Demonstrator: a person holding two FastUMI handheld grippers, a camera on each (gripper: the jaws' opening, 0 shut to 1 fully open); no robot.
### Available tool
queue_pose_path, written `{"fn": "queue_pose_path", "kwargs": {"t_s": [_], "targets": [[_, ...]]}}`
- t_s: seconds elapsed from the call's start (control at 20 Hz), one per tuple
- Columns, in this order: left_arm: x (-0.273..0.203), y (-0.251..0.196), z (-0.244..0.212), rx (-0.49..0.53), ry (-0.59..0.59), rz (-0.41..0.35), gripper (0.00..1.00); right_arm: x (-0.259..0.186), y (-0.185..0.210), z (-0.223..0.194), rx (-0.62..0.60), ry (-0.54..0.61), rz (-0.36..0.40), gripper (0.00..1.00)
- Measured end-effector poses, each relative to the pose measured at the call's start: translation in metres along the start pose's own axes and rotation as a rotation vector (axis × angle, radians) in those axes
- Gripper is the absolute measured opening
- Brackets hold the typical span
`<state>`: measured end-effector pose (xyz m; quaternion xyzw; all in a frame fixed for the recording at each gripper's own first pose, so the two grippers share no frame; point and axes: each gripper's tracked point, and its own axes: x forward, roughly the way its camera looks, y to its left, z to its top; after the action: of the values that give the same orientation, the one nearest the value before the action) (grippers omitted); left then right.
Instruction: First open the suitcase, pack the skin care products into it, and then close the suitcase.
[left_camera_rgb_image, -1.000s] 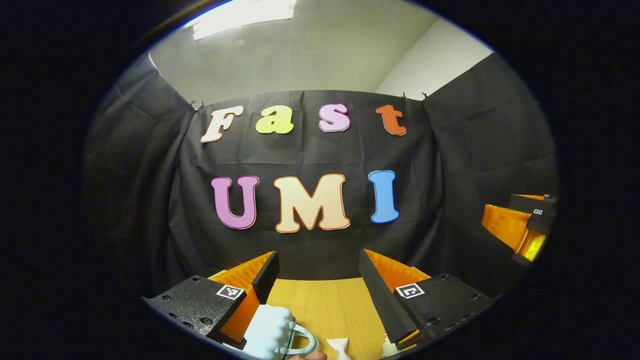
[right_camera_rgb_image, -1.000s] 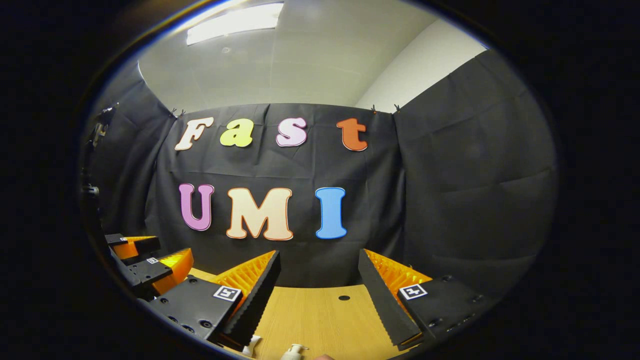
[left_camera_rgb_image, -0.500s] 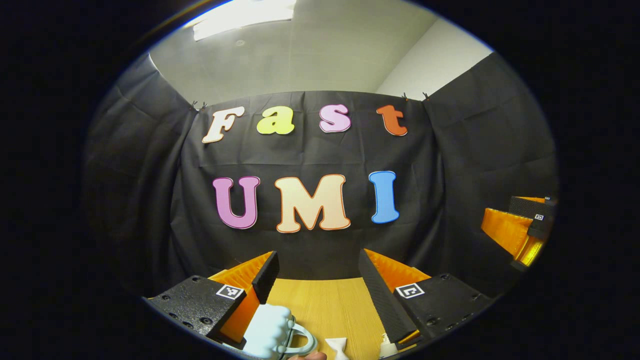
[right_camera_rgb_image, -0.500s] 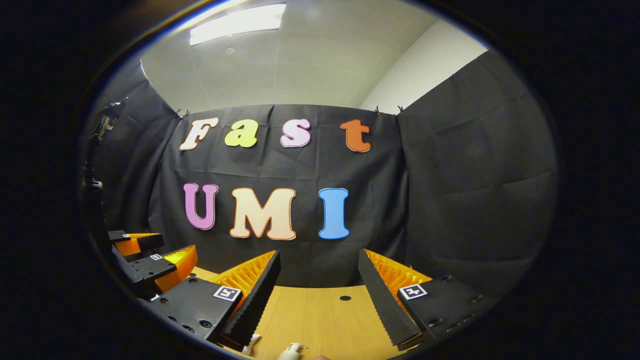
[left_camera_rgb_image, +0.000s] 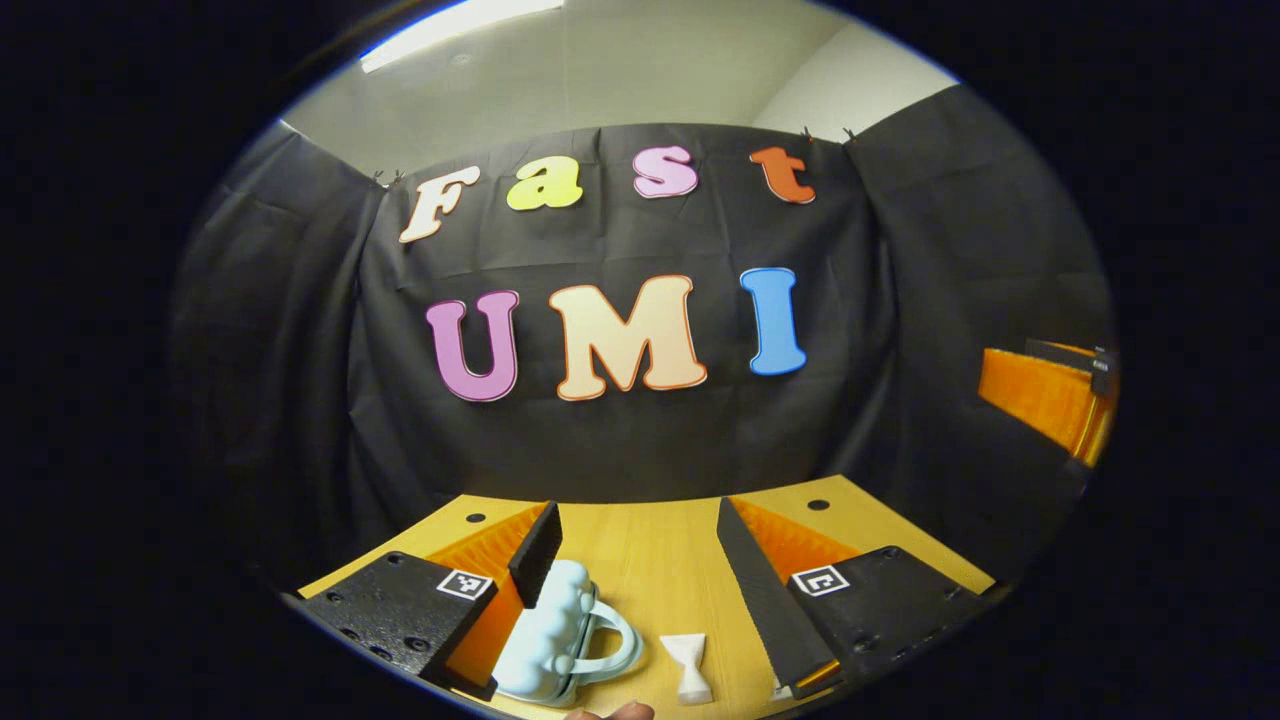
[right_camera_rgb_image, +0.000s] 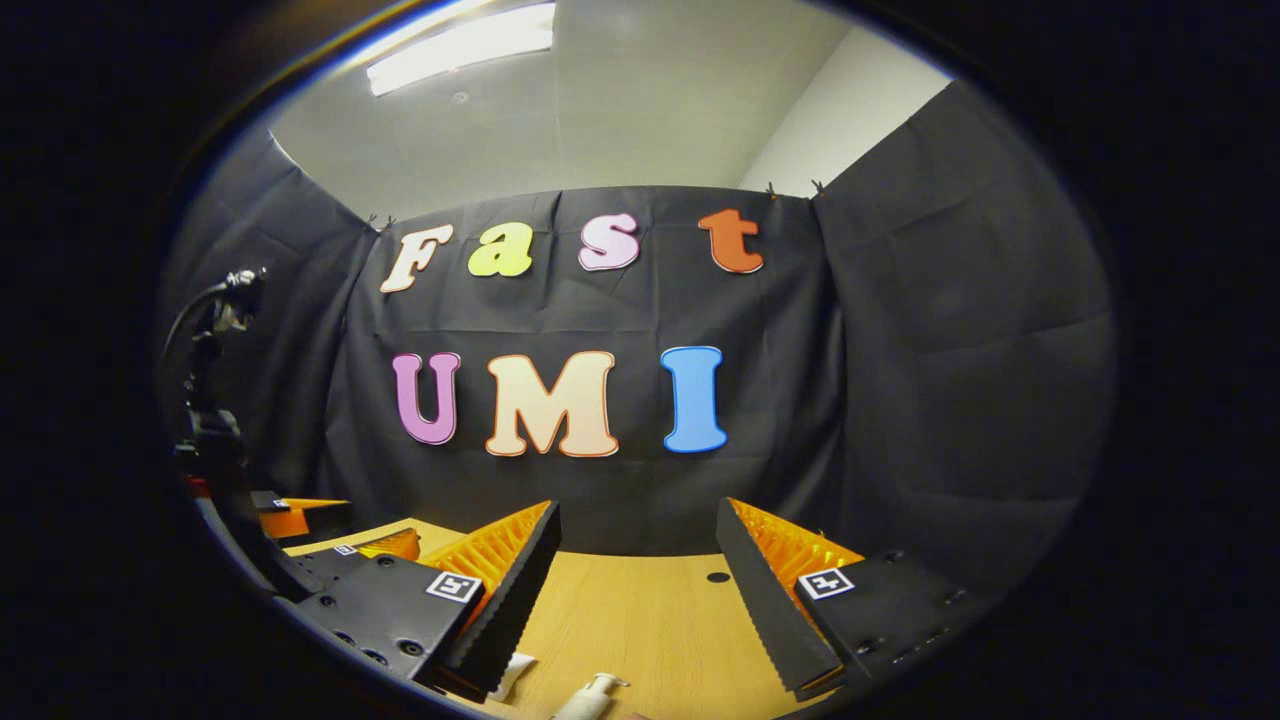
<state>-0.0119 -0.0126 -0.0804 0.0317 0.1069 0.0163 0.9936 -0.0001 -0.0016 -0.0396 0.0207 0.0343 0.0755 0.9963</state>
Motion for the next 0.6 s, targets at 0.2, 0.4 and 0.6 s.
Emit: {"fn": "queue_pose_path", "kwargs": {"t_s": [0.2,0.4,0.6], "targets": [[0.013,-0.003,-0.059,0.000,0.137,-0.009,0.92,0.016,0.003,-0.024,0.005,0.068,0.014,0.99],[0.026,-0.007,-0.121,-0.043,0.304,-0.053,0.93,0.026,0.008,-0.032,-0.023,0.090,-0.025,0.99],[0.042,-0.005,-0.169,-0.056,0.428,-0.081,0.93,0.031,0.012,-0.050,-0.057,0.145,-0.057,0.99]]}}
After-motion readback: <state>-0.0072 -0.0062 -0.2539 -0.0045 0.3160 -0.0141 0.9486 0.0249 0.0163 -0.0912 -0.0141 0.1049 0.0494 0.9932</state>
